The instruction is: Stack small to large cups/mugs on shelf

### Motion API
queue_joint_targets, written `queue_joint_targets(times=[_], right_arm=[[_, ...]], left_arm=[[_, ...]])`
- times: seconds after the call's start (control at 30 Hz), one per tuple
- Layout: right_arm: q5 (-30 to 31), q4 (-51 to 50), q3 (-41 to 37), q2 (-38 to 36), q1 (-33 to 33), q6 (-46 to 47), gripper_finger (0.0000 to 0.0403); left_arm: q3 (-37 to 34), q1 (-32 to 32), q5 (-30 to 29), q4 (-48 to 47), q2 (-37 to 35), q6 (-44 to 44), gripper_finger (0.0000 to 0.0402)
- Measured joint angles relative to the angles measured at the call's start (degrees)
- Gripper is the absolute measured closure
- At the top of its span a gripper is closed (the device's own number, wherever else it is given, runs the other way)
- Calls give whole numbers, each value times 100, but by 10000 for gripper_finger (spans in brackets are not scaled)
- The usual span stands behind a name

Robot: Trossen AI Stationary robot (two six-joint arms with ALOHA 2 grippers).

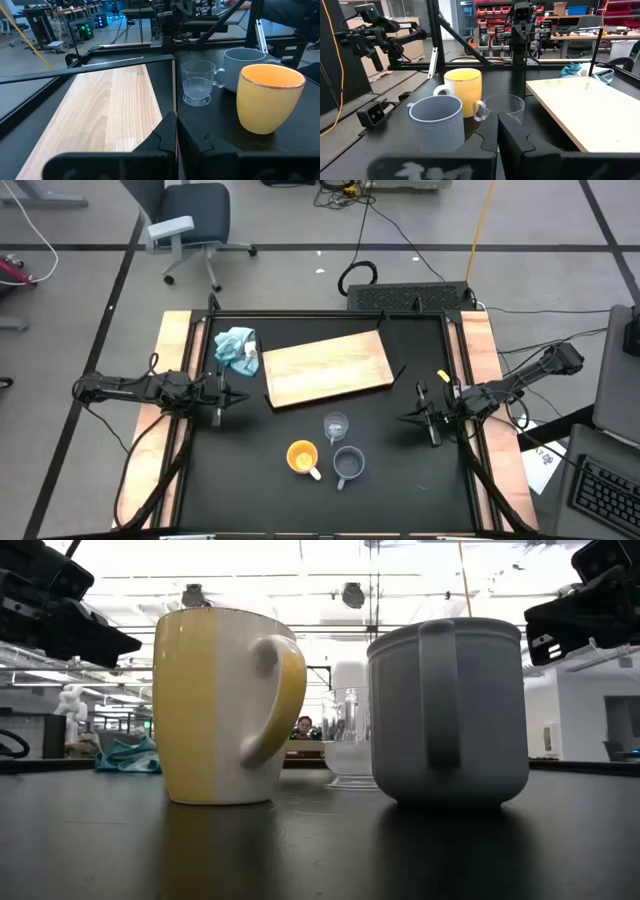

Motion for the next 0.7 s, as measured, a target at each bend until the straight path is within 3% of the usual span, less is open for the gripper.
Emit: queue_joint_targets(times=[0.7], right_arm=[[-2,0,0,-2,0,-2,403]], left_arm=[[0,0,0,0,-2,-2,385]])
